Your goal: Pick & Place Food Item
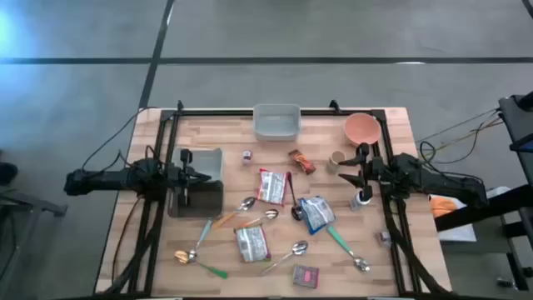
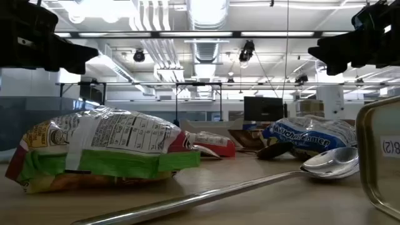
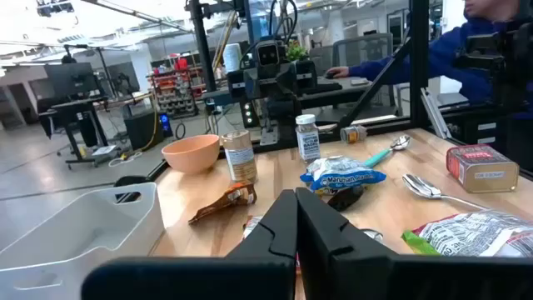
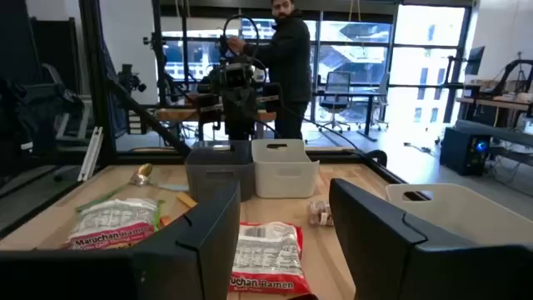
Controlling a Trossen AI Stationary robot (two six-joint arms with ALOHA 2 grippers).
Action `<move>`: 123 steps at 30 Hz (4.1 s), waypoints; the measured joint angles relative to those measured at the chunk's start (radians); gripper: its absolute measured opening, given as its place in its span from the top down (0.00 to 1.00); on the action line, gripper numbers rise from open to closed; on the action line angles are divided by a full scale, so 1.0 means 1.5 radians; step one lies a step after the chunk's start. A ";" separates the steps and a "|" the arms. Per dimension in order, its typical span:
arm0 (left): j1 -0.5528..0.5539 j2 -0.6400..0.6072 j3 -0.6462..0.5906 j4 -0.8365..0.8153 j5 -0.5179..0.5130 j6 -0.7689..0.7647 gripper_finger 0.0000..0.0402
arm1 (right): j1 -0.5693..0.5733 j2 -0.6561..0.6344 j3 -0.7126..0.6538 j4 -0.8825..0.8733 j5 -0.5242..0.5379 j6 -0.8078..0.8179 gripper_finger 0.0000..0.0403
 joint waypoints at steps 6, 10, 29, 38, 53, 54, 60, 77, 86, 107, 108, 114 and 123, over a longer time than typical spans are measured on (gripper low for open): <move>0.000 0.000 0.000 0.000 0.000 0.000 1.00 | 0.000 0.000 0.000 0.000 0.000 0.001 0.54; 0.000 0.000 0.000 0.000 0.000 0.000 1.00 | 0.000 0.000 0.000 0.000 0.000 0.001 0.54; 0.000 0.000 0.000 0.000 0.000 0.000 1.00 | 0.000 0.000 0.000 0.000 0.000 0.000 0.54; 0.000 0.000 0.000 0.000 0.000 0.000 1.00 | 0.000 0.000 0.000 0.000 0.000 0.000 0.54; 0.000 0.000 0.000 0.000 0.000 0.000 1.00 | 0.000 0.000 0.000 0.000 0.000 0.001 0.54; 0.000 0.000 0.000 0.000 0.000 0.000 1.00 | 0.000 0.000 0.000 0.000 0.000 0.000 0.54; 0.000 0.000 0.000 0.000 0.000 0.000 1.00 | 0.000 0.000 0.000 0.000 0.000 0.001 0.54; 0.000 0.000 0.000 0.000 0.000 0.000 1.00 | 0.000 0.000 0.000 0.000 0.000 0.001 0.54; 0.000 0.000 0.000 0.000 0.000 0.000 1.00 | 0.000 0.000 0.000 0.000 0.000 0.001 0.54; 0.000 0.000 0.000 0.002 0.000 -0.098 1.00 | 0.000 0.000 0.000 0.007 0.005 -0.225 0.54; 0.000 0.000 0.000 0.002 0.000 -0.114 1.00 | 0.000 0.000 0.000 0.007 0.005 -0.238 0.54; 0.002 0.001 0.001 0.123 -0.073 -0.131 1.00 | 0.000 0.000 0.000 0.031 0.003 -0.218 0.54; 0.002 0.033 0.095 0.106 -0.103 -0.089 1.00 | 0.000 0.000 0.000 0.156 -0.002 -0.021 0.54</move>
